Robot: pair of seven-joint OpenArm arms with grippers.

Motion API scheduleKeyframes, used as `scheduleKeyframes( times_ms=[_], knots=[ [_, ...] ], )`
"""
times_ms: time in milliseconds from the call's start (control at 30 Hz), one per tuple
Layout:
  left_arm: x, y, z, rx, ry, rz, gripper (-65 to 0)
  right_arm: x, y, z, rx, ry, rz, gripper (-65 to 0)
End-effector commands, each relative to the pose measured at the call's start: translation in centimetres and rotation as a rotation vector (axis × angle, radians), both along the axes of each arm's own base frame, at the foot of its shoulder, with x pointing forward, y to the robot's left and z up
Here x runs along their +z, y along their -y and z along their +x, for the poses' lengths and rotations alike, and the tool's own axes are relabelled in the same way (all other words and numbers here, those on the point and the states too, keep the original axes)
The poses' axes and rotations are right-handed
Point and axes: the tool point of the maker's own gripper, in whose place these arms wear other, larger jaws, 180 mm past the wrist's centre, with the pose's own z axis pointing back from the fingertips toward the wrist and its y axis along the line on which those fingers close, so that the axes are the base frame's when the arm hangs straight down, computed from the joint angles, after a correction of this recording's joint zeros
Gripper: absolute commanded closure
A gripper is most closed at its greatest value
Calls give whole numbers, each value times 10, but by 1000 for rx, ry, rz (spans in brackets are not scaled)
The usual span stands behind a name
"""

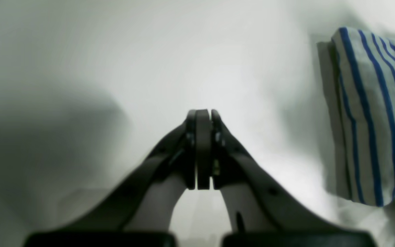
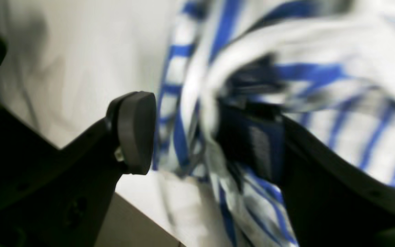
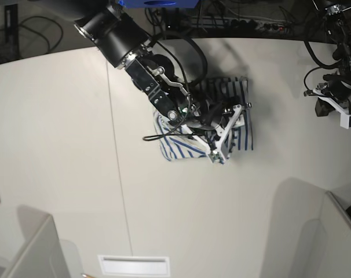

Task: Fold the T-shirt properly
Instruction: 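Fold the held end over onto the shirt toward the left gripper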

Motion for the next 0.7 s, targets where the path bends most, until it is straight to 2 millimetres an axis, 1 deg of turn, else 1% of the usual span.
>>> scheduleKeyframes(
  times_ms=[0, 133, 200, 300, 433, 500, 600, 667],
  knots=[
    [13, -4, 7, -7, 38, 18, 0, 14, -9, 9, 9, 46, 21, -384],
    [13, -5, 7, -1, 38, 17, 0, 11, -17, 8, 38, 23, 23, -384],
    [13, -5, 7, -2, 39, 18, 0, 14, -21, 13, 34, 11, 52, -384],
    [14, -7, 7, 2, 43, 20, 0, 16, -34, 13, 71, 5, 74, -383],
    [26, -26, 4, 61, 73, 37, 0, 12, -55, 8, 161, 61, 46, -383],
    [29, -33, 1, 79, 79, 45, 0, 12, -60, 12, 168, 84, 53, -383],
    [33, -40, -1, 97, 85, 56, 0, 19, -65, 19, 172, 114, 69, -383],
    [33, -46, -7, 113, 80, 63, 0, 28, -71, 21, 189, 142, 91, -383]
  ],
)
